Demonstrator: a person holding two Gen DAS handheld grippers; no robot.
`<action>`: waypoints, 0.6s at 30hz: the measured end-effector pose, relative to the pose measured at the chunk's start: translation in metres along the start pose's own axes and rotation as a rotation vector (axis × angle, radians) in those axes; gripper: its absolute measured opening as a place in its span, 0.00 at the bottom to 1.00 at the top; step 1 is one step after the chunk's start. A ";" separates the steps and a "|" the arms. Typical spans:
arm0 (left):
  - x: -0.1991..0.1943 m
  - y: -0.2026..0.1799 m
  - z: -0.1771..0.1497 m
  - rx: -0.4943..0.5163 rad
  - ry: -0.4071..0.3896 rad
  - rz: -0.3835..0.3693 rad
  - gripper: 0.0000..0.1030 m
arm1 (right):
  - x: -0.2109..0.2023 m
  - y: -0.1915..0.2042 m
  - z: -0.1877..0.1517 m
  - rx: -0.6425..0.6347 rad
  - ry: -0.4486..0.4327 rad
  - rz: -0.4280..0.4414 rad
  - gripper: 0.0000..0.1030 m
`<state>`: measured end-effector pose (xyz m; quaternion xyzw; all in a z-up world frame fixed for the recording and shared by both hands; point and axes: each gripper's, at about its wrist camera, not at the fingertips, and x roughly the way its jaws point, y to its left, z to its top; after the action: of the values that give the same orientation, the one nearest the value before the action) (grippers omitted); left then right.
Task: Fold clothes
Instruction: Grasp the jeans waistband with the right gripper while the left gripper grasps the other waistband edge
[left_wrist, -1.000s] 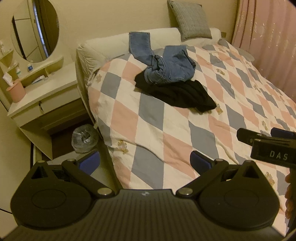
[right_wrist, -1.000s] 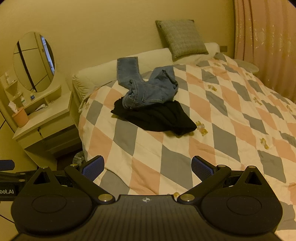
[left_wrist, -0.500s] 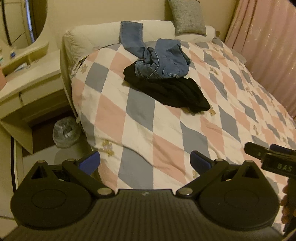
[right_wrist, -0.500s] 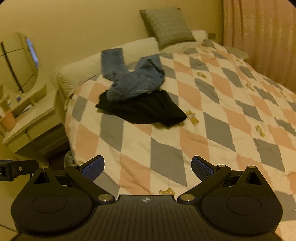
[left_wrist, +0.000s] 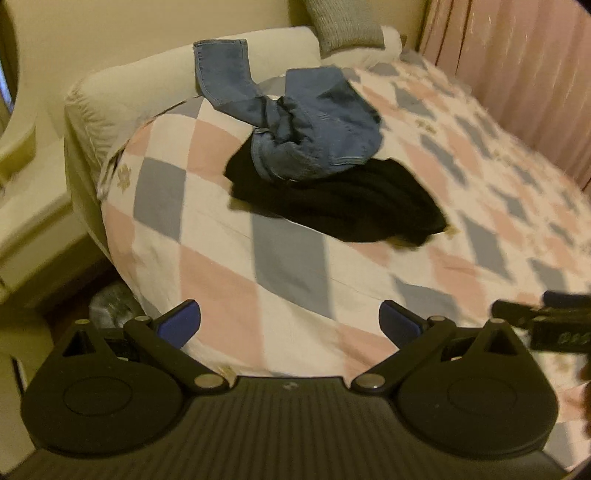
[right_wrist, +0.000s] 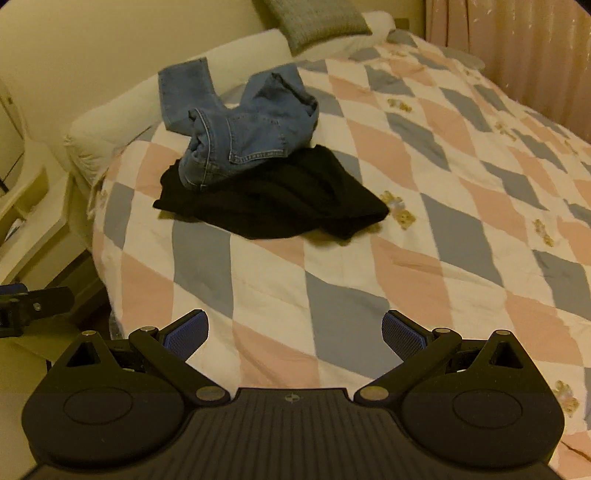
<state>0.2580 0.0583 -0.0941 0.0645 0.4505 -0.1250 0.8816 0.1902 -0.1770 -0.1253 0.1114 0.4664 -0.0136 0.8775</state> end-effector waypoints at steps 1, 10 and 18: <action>0.011 0.008 0.008 0.001 0.009 -0.014 0.98 | 0.009 0.005 0.007 0.003 0.004 -0.002 1.00; 0.107 0.078 0.081 -0.079 0.089 -0.199 0.80 | 0.091 0.050 0.087 -0.003 0.021 -0.035 1.00; 0.190 0.112 0.142 -0.164 0.152 -0.263 0.49 | 0.159 0.093 0.156 -0.189 -0.076 -0.052 0.73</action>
<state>0.5069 0.1032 -0.1641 -0.0578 0.5293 -0.1967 0.8233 0.4189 -0.1058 -0.1550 0.0155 0.4348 0.0034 0.9004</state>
